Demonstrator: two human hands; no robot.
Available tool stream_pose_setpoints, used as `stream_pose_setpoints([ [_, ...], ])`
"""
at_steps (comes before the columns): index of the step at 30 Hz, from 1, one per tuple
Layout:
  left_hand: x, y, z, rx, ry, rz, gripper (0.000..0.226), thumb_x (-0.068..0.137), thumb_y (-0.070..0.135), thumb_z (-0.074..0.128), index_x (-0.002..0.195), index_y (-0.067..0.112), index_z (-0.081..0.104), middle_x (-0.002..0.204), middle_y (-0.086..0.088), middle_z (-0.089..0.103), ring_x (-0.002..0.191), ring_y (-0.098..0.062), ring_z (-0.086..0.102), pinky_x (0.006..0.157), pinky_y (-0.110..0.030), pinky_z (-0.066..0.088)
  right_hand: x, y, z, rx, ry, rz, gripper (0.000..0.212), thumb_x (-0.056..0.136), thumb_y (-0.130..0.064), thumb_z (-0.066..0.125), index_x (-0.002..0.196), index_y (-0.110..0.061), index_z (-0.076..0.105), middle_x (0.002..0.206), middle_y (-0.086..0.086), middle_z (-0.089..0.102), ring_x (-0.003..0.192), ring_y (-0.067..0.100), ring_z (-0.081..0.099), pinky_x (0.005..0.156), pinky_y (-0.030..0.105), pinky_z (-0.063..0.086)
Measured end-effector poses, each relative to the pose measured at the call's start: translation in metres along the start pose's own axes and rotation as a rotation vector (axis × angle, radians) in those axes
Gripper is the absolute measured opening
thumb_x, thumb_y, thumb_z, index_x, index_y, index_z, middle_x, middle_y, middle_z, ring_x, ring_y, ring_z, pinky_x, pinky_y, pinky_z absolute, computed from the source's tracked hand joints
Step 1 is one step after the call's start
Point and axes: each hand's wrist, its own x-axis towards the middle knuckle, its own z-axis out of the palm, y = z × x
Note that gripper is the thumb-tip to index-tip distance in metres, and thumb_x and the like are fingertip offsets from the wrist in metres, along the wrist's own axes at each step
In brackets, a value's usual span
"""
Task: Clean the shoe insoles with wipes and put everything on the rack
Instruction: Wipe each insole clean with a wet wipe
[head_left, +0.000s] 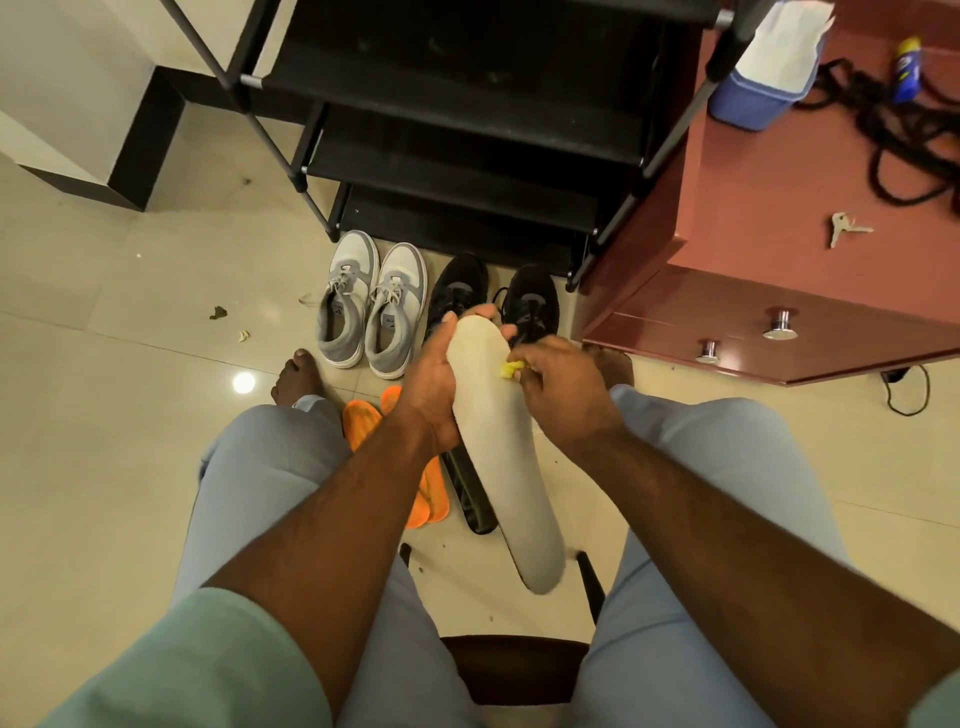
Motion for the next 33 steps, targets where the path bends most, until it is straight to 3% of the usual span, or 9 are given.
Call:
stream_pose_setpoints([
  [4,-0.002,0.0,0.007,0.015,-0.011,0.037,0.045,0.105,0.049,0.028,0.121,0.024,0.062,0.111,-0.008,0.07,0.096,-0.026,0.066,0.081,-0.041,0.056,0.003,0.0,-0.002,0.079,0.044,0.091,0.031,0.098,-0.016,0.048,0.128,-0.015,0.057,0.123,0.007,0.057,0.11,0.022,0.053,0.098,0.028,0.041],
  [10,-0.007,-0.002,0.008,0.041,-0.055,0.018,0.044,0.106,0.046,0.026,0.123,0.024,0.06,0.11,-0.014,0.068,0.096,-0.026,0.066,0.086,-0.038,0.053,0.005,-0.011,-0.001,0.015,0.093,-0.122,0.031,0.098,-0.015,0.045,0.127,-0.011,0.057,0.125,0.008,0.055,0.116,0.022,0.047,0.099,0.025,0.034],
  [15,-0.006,0.0,0.011,0.045,-0.034,0.03,0.044,0.106,0.045,0.025,0.122,0.024,0.06,0.104,-0.011,0.071,0.093,-0.026,0.067,0.081,-0.036,0.057,0.018,-0.007,-0.003,-0.038,0.102,-0.016,0.036,0.101,-0.021,0.041,0.135,-0.013,0.049,0.133,0.007,0.05,0.123,0.022,0.043,0.106,0.027,0.031],
  [21,-0.005,0.004,0.01,-0.015,-0.012,0.049,0.043,0.105,0.048,0.026,0.12,0.023,0.059,0.101,-0.009,0.065,0.086,-0.022,0.066,0.073,-0.031,0.058,-0.006,-0.02,0.01,-0.127,0.074,-0.346,0.029,0.092,-0.009,0.051,0.12,-0.009,0.061,0.117,0.011,0.056,0.11,0.028,0.048,0.092,0.033,0.041],
  [26,-0.006,-0.003,0.013,0.071,-0.018,0.073,0.04,0.105,0.044,0.031,0.121,0.022,0.06,0.101,-0.013,0.068,0.089,-0.026,0.066,0.076,-0.037,0.056,0.022,-0.002,0.006,-0.139,0.062,0.0,0.038,0.096,-0.021,0.05,0.134,-0.017,0.049,0.131,0.006,0.05,0.12,0.023,0.044,0.103,0.031,0.034],
  [29,-0.005,-0.001,0.011,0.056,0.0,0.079,0.039,0.106,0.043,0.028,0.117,0.024,0.061,0.097,-0.011,0.067,0.084,-0.023,0.067,0.072,-0.033,0.057,0.014,-0.012,0.01,-0.207,0.075,-0.151,0.037,0.094,-0.015,0.052,0.131,-0.011,0.051,0.127,0.009,0.052,0.117,0.025,0.045,0.099,0.032,0.038],
  [31,-0.004,0.002,0.009,0.031,0.008,0.074,0.042,0.106,0.045,0.025,0.114,0.025,0.061,0.096,-0.008,0.067,0.082,-0.02,0.067,0.073,-0.031,0.057,0.0,-0.022,0.016,-0.193,0.143,-0.345,0.028,0.086,-0.007,0.06,0.114,-0.006,0.063,0.109,0.013,0.06,0.103,0.03,0.053,0.087,0.035,0.047],
  [33,-0.004,0.002,0.009,0.03,0.012,0.074,0.041,0.106,0.045,0.026,0.114,0.025,0.061,0.096,-0.008,0.065,0.083,-0.02,0.066,0.076,-0.031,0.055,-0.003,-0.023,0.018,-0.208,0.181,-0.428,0.023,0.082,-0.005,0.063,0.105,-0.004,0.066,0.099,0.014,0.062,0.093,0.03,0.056,0.078,0.036,0.05],
])
